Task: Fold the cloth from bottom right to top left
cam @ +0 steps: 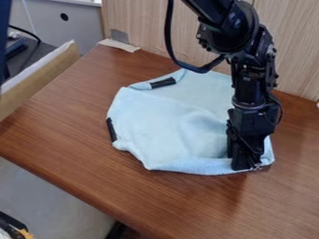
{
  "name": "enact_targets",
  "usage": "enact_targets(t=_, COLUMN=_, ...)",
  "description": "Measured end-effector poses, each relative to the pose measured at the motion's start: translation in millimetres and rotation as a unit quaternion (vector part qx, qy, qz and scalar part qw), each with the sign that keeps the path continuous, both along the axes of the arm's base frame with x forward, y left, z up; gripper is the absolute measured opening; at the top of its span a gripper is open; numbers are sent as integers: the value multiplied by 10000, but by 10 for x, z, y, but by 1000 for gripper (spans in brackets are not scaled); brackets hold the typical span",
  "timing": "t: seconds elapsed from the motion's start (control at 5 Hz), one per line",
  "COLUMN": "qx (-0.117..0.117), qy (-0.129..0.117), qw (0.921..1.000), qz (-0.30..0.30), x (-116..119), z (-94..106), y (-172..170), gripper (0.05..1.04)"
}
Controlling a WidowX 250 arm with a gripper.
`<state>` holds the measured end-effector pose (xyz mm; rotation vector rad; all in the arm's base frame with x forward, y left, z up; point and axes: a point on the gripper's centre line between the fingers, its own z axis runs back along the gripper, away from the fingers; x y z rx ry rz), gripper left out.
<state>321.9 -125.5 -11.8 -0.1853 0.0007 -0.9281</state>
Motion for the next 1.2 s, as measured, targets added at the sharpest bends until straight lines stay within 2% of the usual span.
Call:
enact_targets(t=0.2, qx=-1, qy=-1, qw=10000, qz=-8, x=0, z=0, y=0, gripper=87)
enact_targets(t=0.6, qx=-23, qy=44, qw=10000, qz=-8, x=-62, z=65, y=2, gripper=74)
enact_targets(t=0.8, qx=-20, qy=-105, qw=9999, qz=73, x=-22, z=248, y=21, gripper=73)
enact_targets(t=1.2, qx=-234, qy=-539, qw=9955, qz=742, x=390, z=625, y=344, gripper=73)
